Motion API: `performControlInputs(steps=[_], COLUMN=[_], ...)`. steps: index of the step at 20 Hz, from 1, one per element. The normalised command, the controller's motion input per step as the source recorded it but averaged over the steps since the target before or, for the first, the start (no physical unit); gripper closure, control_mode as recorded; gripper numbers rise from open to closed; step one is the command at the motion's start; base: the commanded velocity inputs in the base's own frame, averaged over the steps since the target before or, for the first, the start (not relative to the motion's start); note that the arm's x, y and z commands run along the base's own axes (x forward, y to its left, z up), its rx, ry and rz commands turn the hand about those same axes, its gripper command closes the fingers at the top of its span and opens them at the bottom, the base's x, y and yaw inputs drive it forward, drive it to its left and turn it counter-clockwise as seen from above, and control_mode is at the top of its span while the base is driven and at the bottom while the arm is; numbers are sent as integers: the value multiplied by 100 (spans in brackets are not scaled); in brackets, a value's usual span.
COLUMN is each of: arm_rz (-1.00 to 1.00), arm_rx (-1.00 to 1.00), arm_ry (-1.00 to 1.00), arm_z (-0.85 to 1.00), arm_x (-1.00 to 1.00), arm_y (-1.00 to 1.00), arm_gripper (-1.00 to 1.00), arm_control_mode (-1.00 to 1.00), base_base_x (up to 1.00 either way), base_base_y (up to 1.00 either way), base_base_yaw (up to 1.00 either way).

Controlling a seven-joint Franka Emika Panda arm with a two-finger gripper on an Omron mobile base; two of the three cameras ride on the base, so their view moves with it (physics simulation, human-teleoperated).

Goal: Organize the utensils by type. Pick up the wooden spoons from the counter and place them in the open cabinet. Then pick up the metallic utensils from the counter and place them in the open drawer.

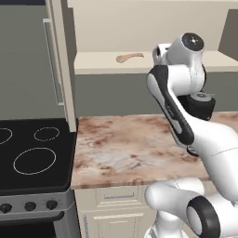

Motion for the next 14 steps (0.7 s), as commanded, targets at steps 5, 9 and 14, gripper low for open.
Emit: performControlInputs(steps=[5,9,14], arm_rz=[-52,-62,-61], arm_rx=[38,35,32], arm_ry=[29,15,1], arm_z=[-34,-60,-74], arm_x=[-61,-52,-47], arm_y=[-3,0,0], arm_gripper=[-100,-100,-100], arm_control_mode=[-100,-100,-100], base_base_x=[0,0,0], base_base_y=[0,0,0], base_base_yaw=[0,0,0])
